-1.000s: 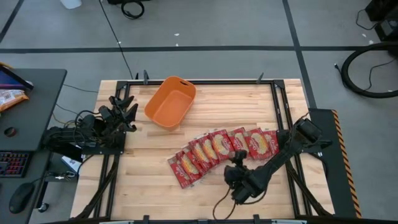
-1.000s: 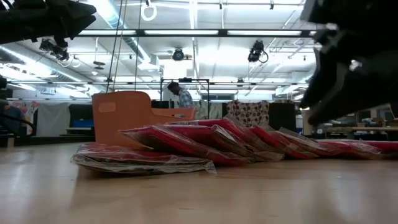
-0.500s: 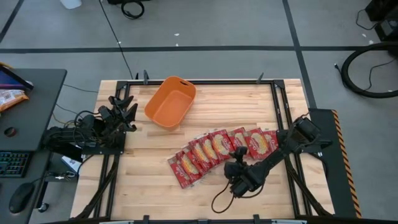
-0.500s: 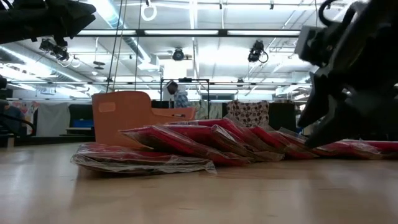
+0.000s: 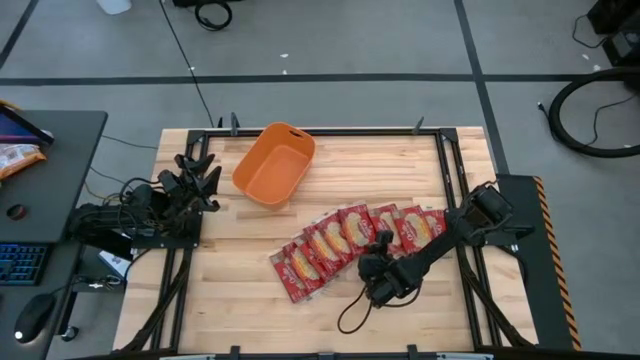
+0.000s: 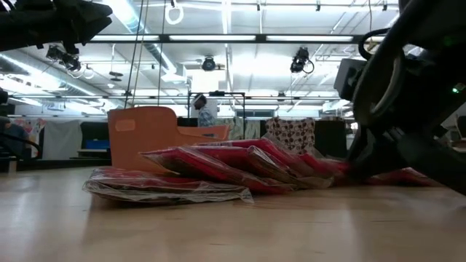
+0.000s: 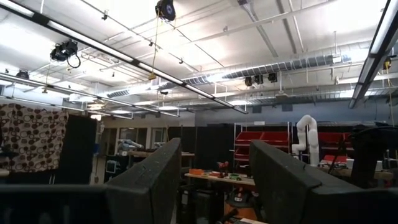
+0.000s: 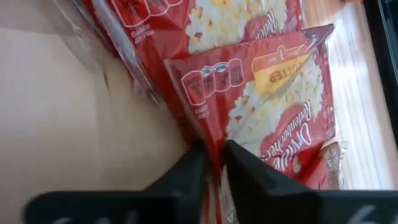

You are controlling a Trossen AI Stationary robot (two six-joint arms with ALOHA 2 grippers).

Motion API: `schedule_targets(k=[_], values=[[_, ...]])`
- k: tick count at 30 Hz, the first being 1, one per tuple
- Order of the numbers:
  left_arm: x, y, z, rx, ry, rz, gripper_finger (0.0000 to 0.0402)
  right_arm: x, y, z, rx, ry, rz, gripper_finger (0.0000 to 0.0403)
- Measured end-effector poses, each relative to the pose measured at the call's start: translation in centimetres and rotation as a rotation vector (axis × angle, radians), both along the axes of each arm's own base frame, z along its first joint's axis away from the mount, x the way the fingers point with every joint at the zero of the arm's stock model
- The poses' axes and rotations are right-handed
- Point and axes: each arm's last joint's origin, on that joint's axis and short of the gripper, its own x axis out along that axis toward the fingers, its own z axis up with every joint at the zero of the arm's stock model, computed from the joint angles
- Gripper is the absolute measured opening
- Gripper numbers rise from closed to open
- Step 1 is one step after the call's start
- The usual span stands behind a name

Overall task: Sort popcorn bags into baskets
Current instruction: Put the red popcorn bag into the orange bin

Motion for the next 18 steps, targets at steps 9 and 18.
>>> schedule_targets(k=[9,18], values=[[0.3,0.0,-0.5,-0.067,0.016,-0.045,0.0194,1.5,0.4,2.5,-0.045,0.107,0.073,0.0016],[1.0,-0.2,-1.5,-0.179,0.052,-0.186,0.0194,5.0,-2.6,9.0,-0.059,0.062,0.093,0.0007]])
